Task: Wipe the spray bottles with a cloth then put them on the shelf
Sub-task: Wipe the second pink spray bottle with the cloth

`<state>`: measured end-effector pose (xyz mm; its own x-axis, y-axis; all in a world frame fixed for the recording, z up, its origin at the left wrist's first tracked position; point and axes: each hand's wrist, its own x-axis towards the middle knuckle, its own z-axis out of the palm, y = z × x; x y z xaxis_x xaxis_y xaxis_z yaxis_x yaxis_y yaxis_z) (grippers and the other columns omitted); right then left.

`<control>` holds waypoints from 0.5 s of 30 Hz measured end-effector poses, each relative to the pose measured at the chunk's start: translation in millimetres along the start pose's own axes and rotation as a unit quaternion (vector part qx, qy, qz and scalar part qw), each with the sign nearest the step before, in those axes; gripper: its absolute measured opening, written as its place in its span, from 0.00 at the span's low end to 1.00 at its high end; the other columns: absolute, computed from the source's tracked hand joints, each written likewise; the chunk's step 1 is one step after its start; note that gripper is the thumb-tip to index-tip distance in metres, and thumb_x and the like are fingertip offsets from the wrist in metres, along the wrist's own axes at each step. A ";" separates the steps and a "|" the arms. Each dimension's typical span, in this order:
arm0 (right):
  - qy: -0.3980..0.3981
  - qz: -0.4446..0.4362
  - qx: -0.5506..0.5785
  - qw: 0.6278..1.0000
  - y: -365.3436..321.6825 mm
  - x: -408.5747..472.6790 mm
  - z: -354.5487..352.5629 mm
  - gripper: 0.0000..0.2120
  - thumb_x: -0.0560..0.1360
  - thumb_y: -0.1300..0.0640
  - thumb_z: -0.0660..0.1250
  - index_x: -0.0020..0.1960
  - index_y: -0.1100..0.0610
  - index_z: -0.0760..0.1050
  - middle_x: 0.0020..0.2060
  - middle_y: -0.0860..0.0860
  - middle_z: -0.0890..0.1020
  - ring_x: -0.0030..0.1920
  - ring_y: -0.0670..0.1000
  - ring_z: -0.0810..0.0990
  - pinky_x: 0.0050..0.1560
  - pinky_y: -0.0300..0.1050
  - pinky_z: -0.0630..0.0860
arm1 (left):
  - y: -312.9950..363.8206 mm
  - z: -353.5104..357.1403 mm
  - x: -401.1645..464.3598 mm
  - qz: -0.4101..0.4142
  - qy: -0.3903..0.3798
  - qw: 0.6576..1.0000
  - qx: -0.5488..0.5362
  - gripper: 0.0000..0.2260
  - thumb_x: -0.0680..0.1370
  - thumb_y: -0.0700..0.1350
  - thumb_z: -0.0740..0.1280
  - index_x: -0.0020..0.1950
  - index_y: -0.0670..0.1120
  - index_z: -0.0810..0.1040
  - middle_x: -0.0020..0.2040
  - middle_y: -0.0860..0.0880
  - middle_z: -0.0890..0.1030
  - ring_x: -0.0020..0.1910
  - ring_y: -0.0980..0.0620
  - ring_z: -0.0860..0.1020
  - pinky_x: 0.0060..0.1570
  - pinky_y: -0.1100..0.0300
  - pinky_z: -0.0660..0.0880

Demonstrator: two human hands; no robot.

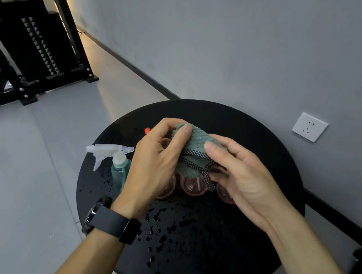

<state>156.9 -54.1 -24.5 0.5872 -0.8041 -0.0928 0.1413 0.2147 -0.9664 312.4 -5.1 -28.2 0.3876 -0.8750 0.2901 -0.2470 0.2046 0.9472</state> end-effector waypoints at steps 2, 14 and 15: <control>0.009 -0.019 -0.001 1.000 -0.4 -0.2 -1.4 0.16 0.74 0.57 0.69 0.62 0.54 0.78 0.54 0.51 0.84 0.55 0.47 0.83 0.48 0.37 0.78 | 0.7 -0.3 0.4 -0.012 0.017 1.000 -0.013 0.07 0.83 0.49 0.65 0.52 0.49 0.81 0.46 0.51 0.84 0.46 0.47 0.84 0.51 0.40 0.81; 0.086 -0.080 -0.063 0.991 0.8 0.3 -2.0 0.14 0.74 0.65 0.71 0.57 0.52 0.77 0.52 0.48 0.84 0.54 0.47 0.83 0.57 0.47 0.78 | 5.3 -5.2 2.1 -0.129 -0.059 0.970 -0.197 0.25 0.72 0.34 0.75 0.67 0.47 0.73 0.57 0.47 0.85 0.53 0.47 0.85 0.52 0.52 0.81; 0.083 -0.072 -0.064 0.992 0.6 0.2 -2.9 0.15 0.73 0.64 0.72 0.57 0.53 0.76 0.52 0.48 0.84 0.54 0.46 0.83 0.56 0.45 0.77 | 4.9 -5.9 2.3 -0.119 -0.057 0.974 -0.182 0.26 0.72 0.31 0.74 0.66 0.47 0.73 0.58 0.47 0.84 0.54 0.47 0.85 0.53 0.51 0.81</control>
<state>154.7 -55.8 -25.7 0.4276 -0.9037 0.0211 0.1060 0.0269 -0.9940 317.3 -3.5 -22.1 0.2890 -0.9555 0.0584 0.1767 0.1132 0.9777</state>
